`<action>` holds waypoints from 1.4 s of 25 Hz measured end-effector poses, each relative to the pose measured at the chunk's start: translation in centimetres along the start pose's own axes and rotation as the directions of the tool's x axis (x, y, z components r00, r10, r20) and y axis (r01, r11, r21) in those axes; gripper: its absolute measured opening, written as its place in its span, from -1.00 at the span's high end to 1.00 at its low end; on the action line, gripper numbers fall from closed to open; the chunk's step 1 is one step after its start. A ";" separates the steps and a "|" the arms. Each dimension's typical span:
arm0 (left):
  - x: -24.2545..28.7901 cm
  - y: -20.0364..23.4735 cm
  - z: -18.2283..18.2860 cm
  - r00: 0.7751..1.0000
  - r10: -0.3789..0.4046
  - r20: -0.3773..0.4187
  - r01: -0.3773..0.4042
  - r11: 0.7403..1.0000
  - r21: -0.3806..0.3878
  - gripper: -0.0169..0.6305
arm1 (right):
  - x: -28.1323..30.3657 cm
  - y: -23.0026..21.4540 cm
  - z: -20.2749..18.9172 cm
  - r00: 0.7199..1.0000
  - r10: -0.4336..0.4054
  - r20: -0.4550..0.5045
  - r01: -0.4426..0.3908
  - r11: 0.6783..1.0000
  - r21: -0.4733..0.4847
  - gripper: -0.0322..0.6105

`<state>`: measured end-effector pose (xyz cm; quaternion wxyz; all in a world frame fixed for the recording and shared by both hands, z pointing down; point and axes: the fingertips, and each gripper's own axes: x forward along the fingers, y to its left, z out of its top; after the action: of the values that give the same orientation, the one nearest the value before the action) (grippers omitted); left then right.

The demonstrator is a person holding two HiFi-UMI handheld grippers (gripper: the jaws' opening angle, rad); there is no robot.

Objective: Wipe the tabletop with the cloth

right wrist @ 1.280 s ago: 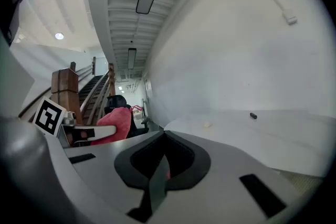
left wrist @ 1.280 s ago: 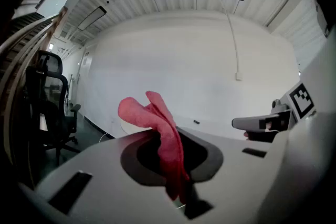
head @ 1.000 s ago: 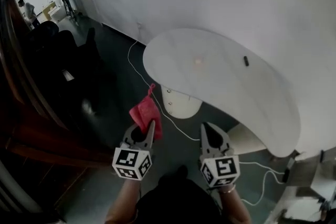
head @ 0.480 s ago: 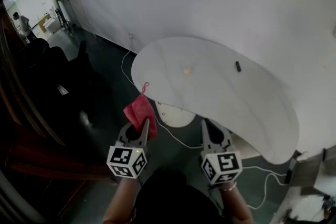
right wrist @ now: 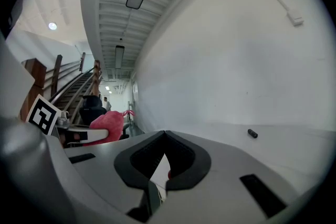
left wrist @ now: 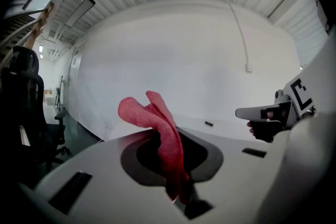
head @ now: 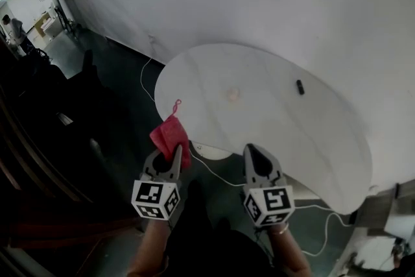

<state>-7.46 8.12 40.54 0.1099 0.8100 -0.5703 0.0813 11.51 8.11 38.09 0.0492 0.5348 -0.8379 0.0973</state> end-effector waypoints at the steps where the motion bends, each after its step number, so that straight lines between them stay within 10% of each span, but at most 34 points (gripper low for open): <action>1: 1.0 0.9 0.3 1.000 -0.008 -0.001 0.008 1.000 -0.004 0.82 | 1.4 0.0 0.2 1.000 -0.007 -0.004 0.007 1.000 -0.003 0.89; 18: 15.8 8.6 2.9 0.969 -0.234 -0.080 0.234 0.972 -0.012 0.82 | 16.4 -2.0 -1.1 0.953 -0.251 -0.167 0.251 0.968 -0.025 0.89; 35: 20.1 7.1 0.4 0.926 -0.329 -0.185 0.329 0.944 -0.032 0.82 | 21.2 -5.0 -4.9 0.910 -0.244 -0.336 0.259 0.966 0.002 0.60</action>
<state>-7.42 -12.51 45.97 0.1755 0.8829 -0.4133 0.1374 6.95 -11.62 47.35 0.1895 0.6150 -0.7392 0.1984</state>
